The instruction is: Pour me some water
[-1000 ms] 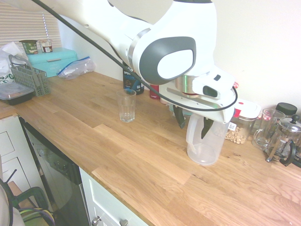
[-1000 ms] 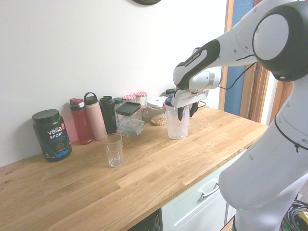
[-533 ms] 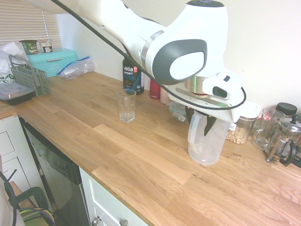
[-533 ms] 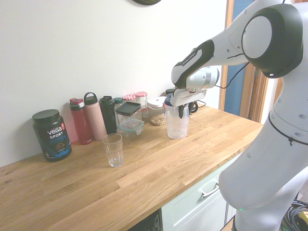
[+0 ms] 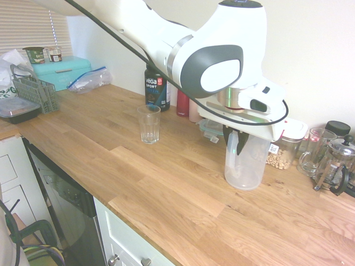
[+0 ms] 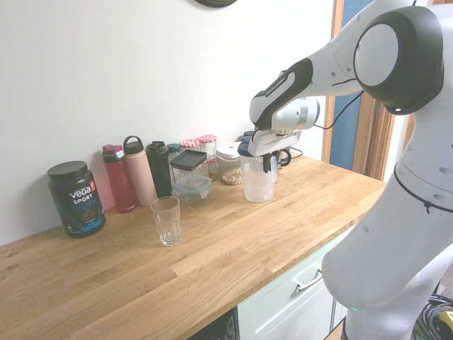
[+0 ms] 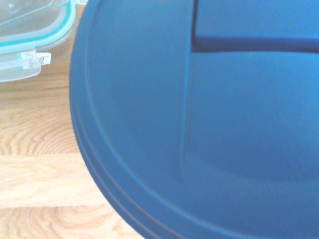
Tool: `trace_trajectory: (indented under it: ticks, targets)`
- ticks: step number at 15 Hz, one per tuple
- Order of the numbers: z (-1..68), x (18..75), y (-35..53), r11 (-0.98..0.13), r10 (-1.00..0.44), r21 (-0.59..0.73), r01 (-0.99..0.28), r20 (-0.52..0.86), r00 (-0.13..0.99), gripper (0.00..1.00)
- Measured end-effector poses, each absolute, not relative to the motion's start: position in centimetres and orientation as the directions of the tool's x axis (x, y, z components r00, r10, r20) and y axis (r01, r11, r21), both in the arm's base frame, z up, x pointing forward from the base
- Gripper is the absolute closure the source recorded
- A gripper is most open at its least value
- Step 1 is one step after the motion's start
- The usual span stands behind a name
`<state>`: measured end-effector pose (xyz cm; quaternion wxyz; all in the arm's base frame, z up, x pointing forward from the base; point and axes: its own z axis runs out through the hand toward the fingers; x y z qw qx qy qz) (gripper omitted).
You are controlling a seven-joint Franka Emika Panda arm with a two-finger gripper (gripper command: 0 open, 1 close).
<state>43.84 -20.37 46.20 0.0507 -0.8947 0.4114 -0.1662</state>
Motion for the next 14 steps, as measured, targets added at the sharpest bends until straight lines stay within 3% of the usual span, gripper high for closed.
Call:
trace_trajectory:
  ticks: [5, 9, 14]
  targets:
    - [52.6, 43.2, -21.6, -0.739, -0.673, -0.206, -0.641, 0.223, 0.705, 1.00]
    - [59.4, 41.6, -19.1, -0.868, -0.488, -0.203, -0.453, 0.183, 0.853, 1.00]
    - [61.5, 42.2, -14.9, -0.967, -0.202, -0.180, -0.181, 0.104, 0.974, 1.00]
